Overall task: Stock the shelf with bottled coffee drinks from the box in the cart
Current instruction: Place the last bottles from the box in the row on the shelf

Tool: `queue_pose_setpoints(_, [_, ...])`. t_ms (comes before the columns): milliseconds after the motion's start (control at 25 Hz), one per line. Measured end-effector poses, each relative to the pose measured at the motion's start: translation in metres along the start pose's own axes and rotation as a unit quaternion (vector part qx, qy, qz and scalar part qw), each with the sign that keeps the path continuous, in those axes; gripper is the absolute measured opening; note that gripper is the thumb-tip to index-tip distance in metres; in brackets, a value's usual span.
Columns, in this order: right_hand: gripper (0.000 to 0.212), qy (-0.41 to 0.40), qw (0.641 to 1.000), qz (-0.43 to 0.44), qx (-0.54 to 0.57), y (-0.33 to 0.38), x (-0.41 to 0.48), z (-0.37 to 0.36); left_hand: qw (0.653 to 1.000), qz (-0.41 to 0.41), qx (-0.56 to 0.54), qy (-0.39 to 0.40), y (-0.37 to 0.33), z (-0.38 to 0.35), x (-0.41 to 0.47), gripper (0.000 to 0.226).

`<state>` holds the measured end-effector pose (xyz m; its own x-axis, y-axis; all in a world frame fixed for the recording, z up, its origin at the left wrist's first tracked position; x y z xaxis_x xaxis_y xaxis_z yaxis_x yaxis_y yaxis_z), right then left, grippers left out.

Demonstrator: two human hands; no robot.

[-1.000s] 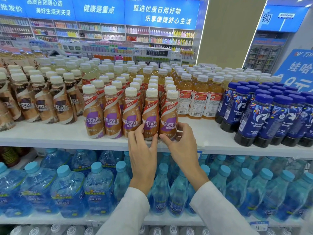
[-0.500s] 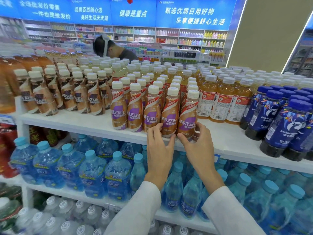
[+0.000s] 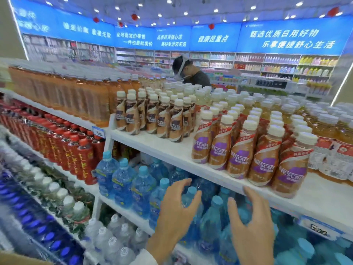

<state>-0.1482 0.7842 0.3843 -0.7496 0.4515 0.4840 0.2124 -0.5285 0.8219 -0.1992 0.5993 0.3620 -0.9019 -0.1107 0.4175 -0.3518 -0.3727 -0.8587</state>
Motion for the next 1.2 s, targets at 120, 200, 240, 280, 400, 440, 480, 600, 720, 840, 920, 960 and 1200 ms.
queue_pose_setpoints(120, [0.037, 0.036, 0.999, -0.01, 0.037, 0.025, -0.004, -0.057, 1.0, 0.019, 0.013, -0.004, 0.035, 0.042, 0.022, 0.036])
queue_pose_setpoints(200, [0.036, 0.068, 0.997, -0.022, 0.043, 0.045, 0.001, -0.097, 1.0, 0.023, 0.009, -0.011, 0.055, 0.077, 0.05, 0.032])
queue_pose_setpoints(240, [0.034, 0.092, 0.995, -0.027, 0.037, 0.055, 0.006, -0.117, 1.0, 0.024, 0.009, -0.018, 0.064, 0.095, 0.067, 0.029])
queue_pose_setpoints(280, [0.032, 0.111, 0.993, -0.028, 0.026, 0.066, 0.013, -0.138, 0.999, 0.021, 0.009, -0.027, 0.074, 0.113, 0.086, 0.029])
queue_pose_setpoints(400, [0.04, 0.119, 0.993, -0.008, -0.014, 0.089, 0.043, -0.19, 0.999, -0.002, 0.009, -0.052, 0.097, 0.158, 0.144, 0.035])
queue_pose_setpoints(440, [0.046, 0.11, 0.994, -0.004, -0.029, 0.095, 0.056, -0.203, 0.998, -0.007, 0.006, -0.054, 0.103, 0.169, 0.163, 0.037])
queue_pose_setpoints(480, [0.052, 0.098, 0.994, -0.008, -0.046, 0.1, 0.07, -0.217, 0.999, -0.005, 0.0, -0.052, 0.107, 0.177, 0.183, 0.038])
queue_pose_setpoints(600, [0.059, 0.058, 0.994, -0.04, -0.078, 0.107, 0.11, -0.242, 0.999, -0.004, -0.014, -0.043, 0.108, 0.187, 0.228, 0.046])
queue_pose_setpoints(720, [0.066, 0.056, 0.993, -0.083, -0.064, 0.102, 0.135, -0.257, 0.998, -0.016, 0.003, -0.06, 0.105, 0.185, 0.25, 0.056])
queue_pose_setpoints(840, [0.071, 0.062, 0.993, -0.093, -0.048, 0.097, 0.143, -0.265, 0.996, -0.009, 0.002, -0.089, 0.105, 0.181, 0.256, 0.063])
queue_pose_setpoints(920, [0.067, 0.046, 0.993, -0.086, -0.061, 0.094, 0.146, -0.266, 0.995, -0.01, 0.006, -0.095, 0.105, 0.177, 0.26, 0.066])
queue_pose_setpoints(960, [0.065, 0.04, 0.994, -0.082, -0.06, 0.093, 0.147, -0.267, 0.995, -0.011, 0.005, -0.098, 0.106, 0.176, 0.261, 0.066])
queue_pose_setpoints(1200, [0.059, 0.036, 0.996, -0.062, -0.058, 0.083, 0.149, -0.268, 0.994, -0.015, -0.001, -0.111, 0.116, 0.174, 0.265, 0.064])
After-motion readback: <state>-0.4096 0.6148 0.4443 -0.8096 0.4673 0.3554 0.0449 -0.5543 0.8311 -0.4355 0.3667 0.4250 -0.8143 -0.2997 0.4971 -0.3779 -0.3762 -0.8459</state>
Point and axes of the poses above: each hand's wrist, its own x-axis towards the middle knuckle, its own z-axis out of the back of the hand, y = z × x, the point moved 3 cm from there along x, towards the middle knuckle, and after that the axes turned 1 degree about -x, right-handed, at the moved point
